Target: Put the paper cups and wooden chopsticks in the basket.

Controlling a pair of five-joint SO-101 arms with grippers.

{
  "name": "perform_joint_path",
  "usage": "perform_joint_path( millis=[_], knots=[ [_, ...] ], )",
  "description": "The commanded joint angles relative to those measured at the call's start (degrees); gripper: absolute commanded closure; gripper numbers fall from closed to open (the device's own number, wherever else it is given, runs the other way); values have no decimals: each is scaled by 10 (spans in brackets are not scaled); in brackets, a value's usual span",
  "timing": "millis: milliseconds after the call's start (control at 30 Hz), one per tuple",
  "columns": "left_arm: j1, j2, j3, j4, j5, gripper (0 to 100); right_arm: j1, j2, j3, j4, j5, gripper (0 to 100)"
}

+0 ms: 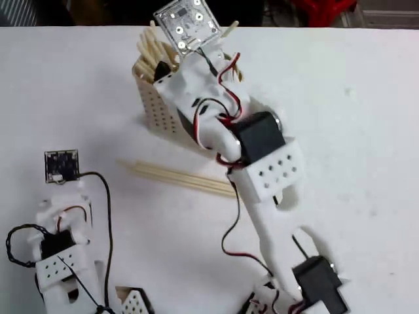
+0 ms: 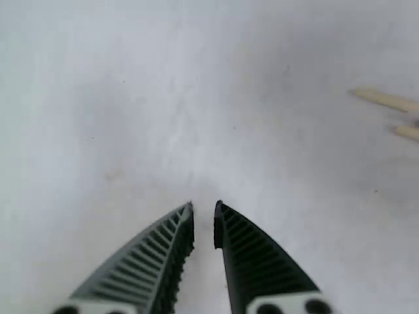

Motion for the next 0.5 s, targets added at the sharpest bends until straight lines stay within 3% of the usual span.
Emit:
perform_joint_path(
  millis=[0, 133, 267, 333, 467],
  knots=[
    [7, -7, -2, -14, -5, 924, 31, -63, -6, 0, 3, 772],
    [7, -7, 2, -14, -5, 923, 58, -98, 21, 42, 3, 780],
    [7, -7, 6, -25, -5, 923, 49, -116, 77, 132, 7, 915],
    [7, -7, 6, -25, -5, 923, 29, -116, 128, 147, 52, 981],
    [7, -7, 6, -25, -5, 923, -41, -116, 264, 124, 148, 953]
  ],
)
